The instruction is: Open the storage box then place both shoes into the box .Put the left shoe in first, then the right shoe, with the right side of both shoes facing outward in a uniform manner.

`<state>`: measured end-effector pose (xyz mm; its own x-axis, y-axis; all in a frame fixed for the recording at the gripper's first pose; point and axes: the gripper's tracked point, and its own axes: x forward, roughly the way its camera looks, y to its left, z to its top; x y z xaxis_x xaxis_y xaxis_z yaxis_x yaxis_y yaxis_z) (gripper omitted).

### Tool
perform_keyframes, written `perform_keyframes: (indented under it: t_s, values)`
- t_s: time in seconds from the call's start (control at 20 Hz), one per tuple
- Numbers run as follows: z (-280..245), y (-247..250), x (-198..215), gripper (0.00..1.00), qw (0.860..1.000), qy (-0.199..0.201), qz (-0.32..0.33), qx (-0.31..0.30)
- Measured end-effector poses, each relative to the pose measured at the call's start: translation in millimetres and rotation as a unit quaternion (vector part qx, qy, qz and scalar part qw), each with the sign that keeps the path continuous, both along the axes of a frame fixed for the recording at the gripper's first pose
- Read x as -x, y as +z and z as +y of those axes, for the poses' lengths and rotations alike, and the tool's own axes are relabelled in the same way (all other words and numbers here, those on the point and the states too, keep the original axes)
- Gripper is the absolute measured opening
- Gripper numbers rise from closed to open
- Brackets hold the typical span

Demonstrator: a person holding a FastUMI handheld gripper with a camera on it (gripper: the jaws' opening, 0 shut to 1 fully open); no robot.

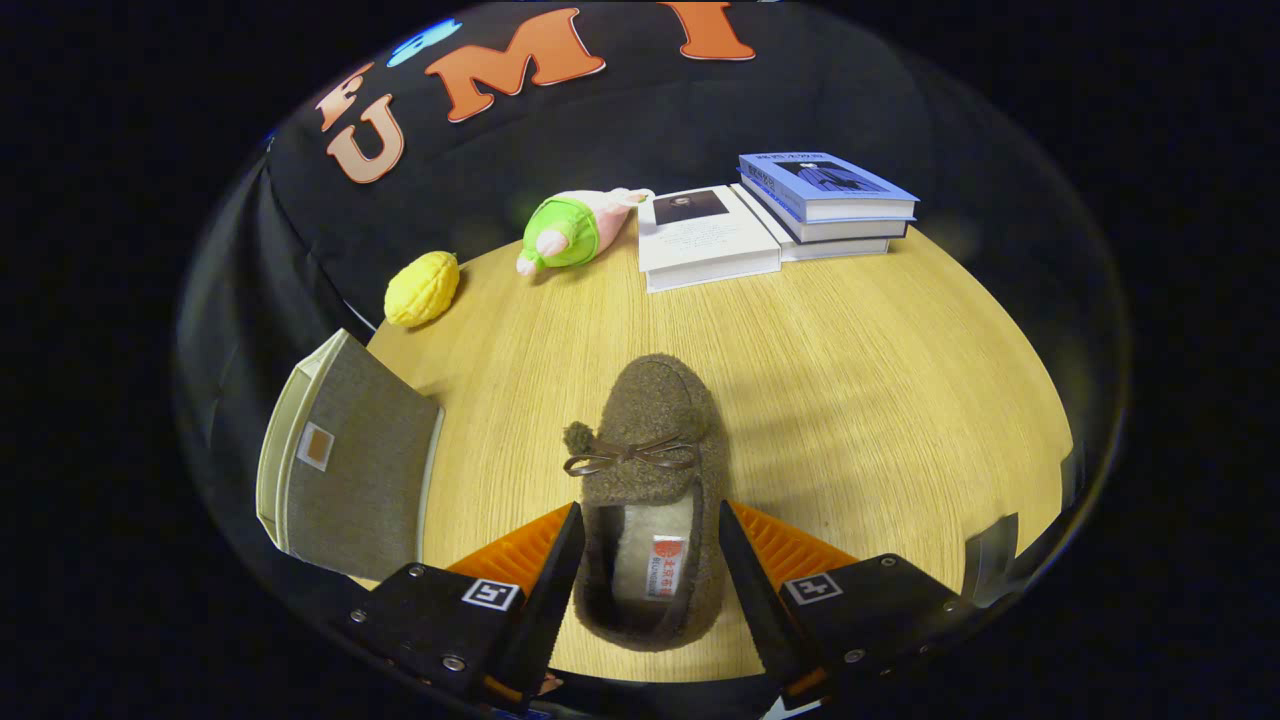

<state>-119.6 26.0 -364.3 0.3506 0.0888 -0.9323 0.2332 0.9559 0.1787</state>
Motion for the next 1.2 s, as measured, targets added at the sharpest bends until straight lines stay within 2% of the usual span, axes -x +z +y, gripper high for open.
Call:
perform_keyframes:
  t_s: [0.2, 0.25, 0.35, 0.45, 0.7, 0.9, 1.05, 1.2]
  values:
    - [-14, -29, 1, 0.71, 1.000, -0.007, 0.027, 0.006]
    - [-20, -38, 3, 0.61, 0.999, -0.020, 0.040, 0.014]
    - [-15, -45, 1, 0.42, 0.998, -0.036, 0.047, -0.009]
    - [-15, -50, -2, 0.33, 0.998, -0.033, 0.043, -0.008]
    - [-16, -50, -1, 0.23, 0.997, -0.066, 0.037, -0.030]
    - [-17, -50, 0, 0.06, 0.994, -0.095, 0.038, -0.040]
    - [-16, -47, 1, 0.05, 0.991, -0.119, 0.050, -0.025]
    - [7, -38, -9, 0.05, 0.991, -0.117, 0.047, -0.042]
